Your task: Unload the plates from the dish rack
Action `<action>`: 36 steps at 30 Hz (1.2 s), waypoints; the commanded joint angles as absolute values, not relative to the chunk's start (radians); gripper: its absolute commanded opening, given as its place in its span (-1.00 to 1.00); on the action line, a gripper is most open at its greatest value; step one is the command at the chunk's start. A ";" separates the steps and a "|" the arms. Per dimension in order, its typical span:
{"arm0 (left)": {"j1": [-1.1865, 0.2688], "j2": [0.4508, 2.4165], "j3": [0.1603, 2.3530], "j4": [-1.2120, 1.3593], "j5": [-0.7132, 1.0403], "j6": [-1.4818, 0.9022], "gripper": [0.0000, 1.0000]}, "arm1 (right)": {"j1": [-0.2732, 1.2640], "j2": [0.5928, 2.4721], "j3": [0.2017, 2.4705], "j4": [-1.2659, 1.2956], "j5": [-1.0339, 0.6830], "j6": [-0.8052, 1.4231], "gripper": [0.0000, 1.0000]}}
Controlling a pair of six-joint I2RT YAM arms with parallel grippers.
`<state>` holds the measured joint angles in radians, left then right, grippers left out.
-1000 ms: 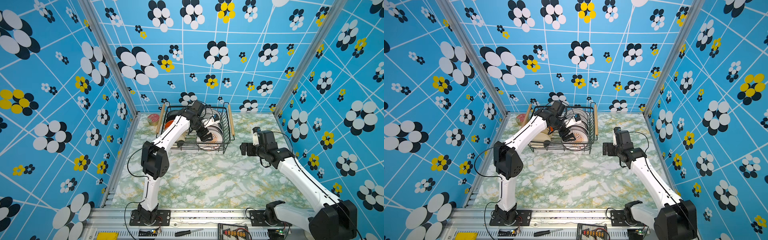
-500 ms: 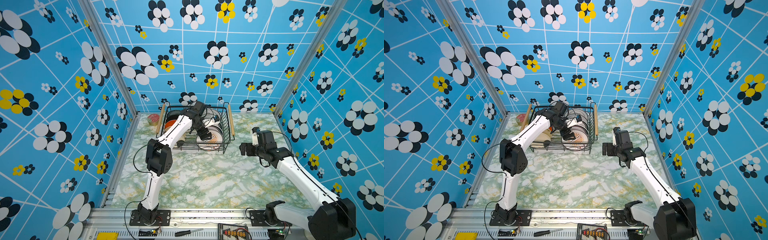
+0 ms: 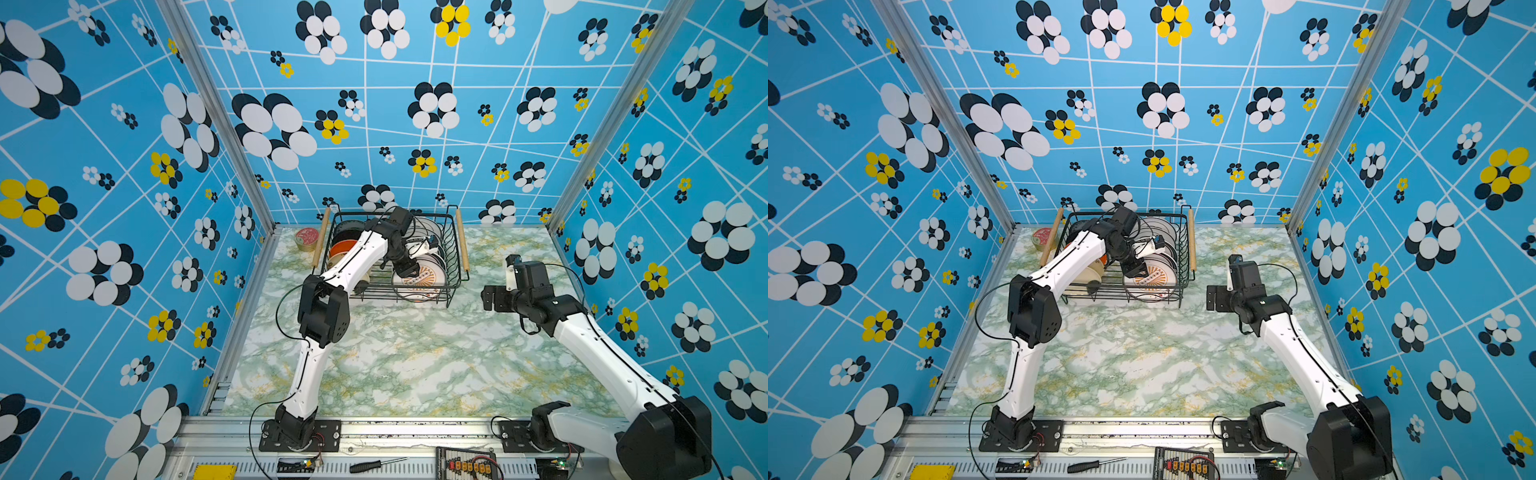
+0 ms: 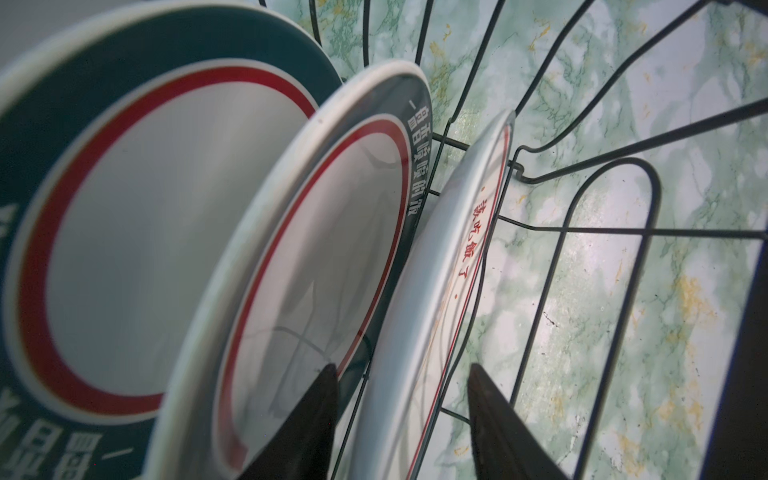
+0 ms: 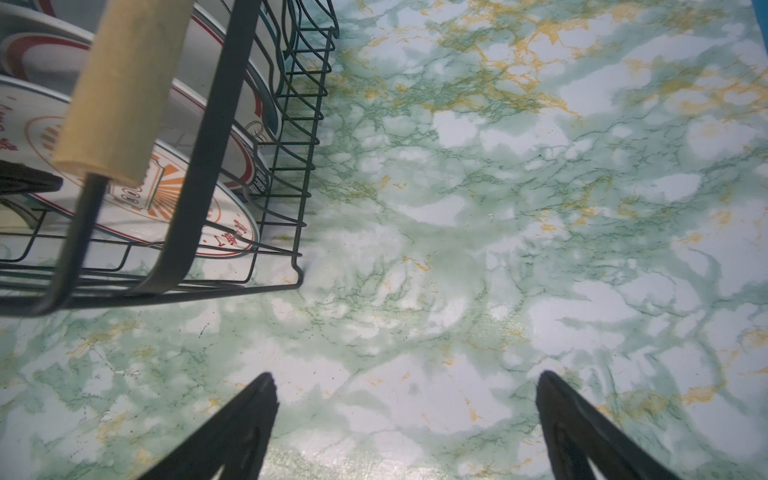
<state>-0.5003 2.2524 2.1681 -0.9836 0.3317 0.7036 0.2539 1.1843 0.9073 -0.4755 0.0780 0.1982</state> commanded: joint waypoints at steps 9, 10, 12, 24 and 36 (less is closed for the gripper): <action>-0.489 2.266 2.178 -1.028 0.324 0.727 -0.40 | 0.249 1.186 0.874 -0.503 0.109 0.221 0.99; -0.489 2.265 2.174 -1.029 0.324 0.729 -0.43 | 0.249 1.184 0.874 -0.505 0.110 0.223 0.99; -0.489 2.260 2.168 -1.029 0.321 0.731 -0.48 | 0.249 1.180 0.871 -0.509 0.110 0.229 0.99; -0.488 2.242 2.121 -1.035 0.312 0.737 -0.83 | 0.248 1.158 0.854 -0.518 0.120 0.241 0.99; -0.486 2.219 2.120 -1.052 0.305 0.733 -1.00 | 0.249 1.160 0.857 -0.515 0.117 0.241 0.99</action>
<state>-0.4904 2.2410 2.1403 -0.9840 0.3286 0.7349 0.2535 1.1770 0.8631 -0.4942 0.1032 0.2253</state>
